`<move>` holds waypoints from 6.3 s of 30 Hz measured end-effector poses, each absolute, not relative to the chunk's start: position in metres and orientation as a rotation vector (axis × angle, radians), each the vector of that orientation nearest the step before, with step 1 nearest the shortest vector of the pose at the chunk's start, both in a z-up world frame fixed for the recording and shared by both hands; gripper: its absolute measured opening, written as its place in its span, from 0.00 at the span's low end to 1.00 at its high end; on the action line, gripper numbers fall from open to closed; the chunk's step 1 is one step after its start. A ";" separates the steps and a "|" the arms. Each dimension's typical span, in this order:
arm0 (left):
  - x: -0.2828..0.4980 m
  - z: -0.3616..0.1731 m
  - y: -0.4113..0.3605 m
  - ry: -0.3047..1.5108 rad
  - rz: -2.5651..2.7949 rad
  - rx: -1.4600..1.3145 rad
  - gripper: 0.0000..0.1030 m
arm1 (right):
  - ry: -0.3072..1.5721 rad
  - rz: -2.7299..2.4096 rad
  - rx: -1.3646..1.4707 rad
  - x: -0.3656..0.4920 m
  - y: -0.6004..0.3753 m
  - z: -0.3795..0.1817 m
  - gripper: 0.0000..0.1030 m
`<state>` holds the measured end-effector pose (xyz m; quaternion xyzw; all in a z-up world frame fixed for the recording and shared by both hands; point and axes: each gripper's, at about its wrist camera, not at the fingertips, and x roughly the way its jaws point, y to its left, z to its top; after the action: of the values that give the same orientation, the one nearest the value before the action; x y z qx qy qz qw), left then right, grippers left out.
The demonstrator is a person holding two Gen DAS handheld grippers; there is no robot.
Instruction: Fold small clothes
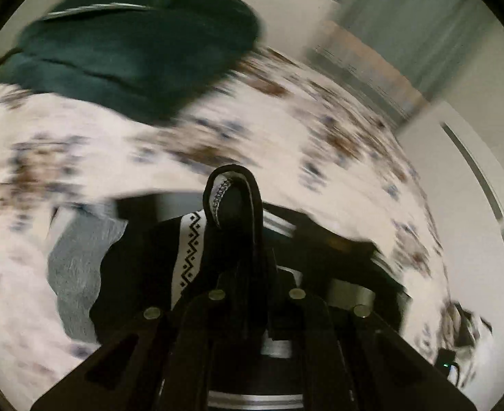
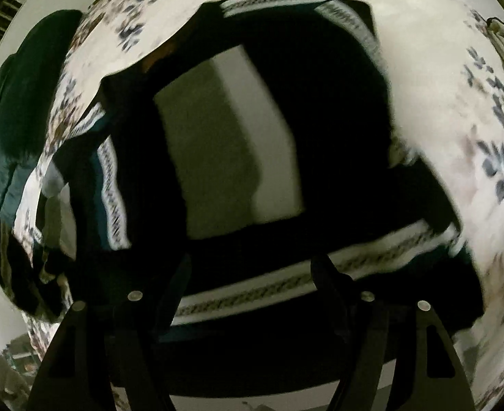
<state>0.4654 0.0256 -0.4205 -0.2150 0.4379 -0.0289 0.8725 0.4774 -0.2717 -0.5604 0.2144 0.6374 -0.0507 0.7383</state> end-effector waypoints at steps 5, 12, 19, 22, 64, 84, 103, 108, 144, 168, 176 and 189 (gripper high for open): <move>0.477 -0.423 -0.064 0.975 -0.148 -0.429 0.09 | 1.400 -0.126 0.437 0.483 -0.314 -0.556 0.72; 0.462 -0.420 -0.058 0.947 -0.001 -0.308 0.84 | 1.387 -0.079 0.465 0.493 -0.341 -0.540 0.72; 0.420 -0.417 0.047 0.890 0.293 -0.209 0.97 | 1.373 0.139 0.533 0.538 -0.290 -0.543 0.72; 0.400 -0.430 0.085 0.918 0.396 -0.177 0.97 | 1.372 0.181 0.525 0.558 -0.256 -0.554 0.72; 0.438 -0.502 0.095 1.163 0.096 -0.684 0.86 | 1.396 -0.009 0.886 0.529 -0.330 -0.560 0.44; 0.458 -0.509 0.090 1.131 0.023 -0.586 0.04 | 1.282 -0.144 1.019 0.515 -0.336 -0.583 0.07; 0.446 -0.473 0.055 1.037 0.088 -0.141 0.66 | 1.400 -0.138 0.467 0.506 -0.326 -0.543 0.80; 0.448 -0.463 0.032 1.020 0.092 -0.068 1.00 | 1.337 -0.150 0.360 0.487 -0.332 -0.515 1.00; 0.061 -0.552 -0.165 1.638 0.322 -0.056 1.00 | 1.978 0.392 0.012 0.153 -0.403 -0.625 0.32; 0.115 -0.553 0.093 1.181 0.407 -0.683 0.09 | 1.752 -0.078 0.804 0.108 -0.474 -0.623 0.58; 0.108 -0.533 0.101 1.139 0.308 -0.746 0.08 | 1.678 -0.129 0.805 0.082 -0.475 -0.606 0.09; 0.103 -0.550 0.090 1.274 0.317 -0.572 0.19 | 1.808 -0.093 0.646 0.107 -0.466 -0.620 0.20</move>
<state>0.1030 0.0901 -0.5500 -0.2623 0.5841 0.1455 0.7542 0.1068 -0.4657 -0.6204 0.2755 0.7712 -0.0397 0.5725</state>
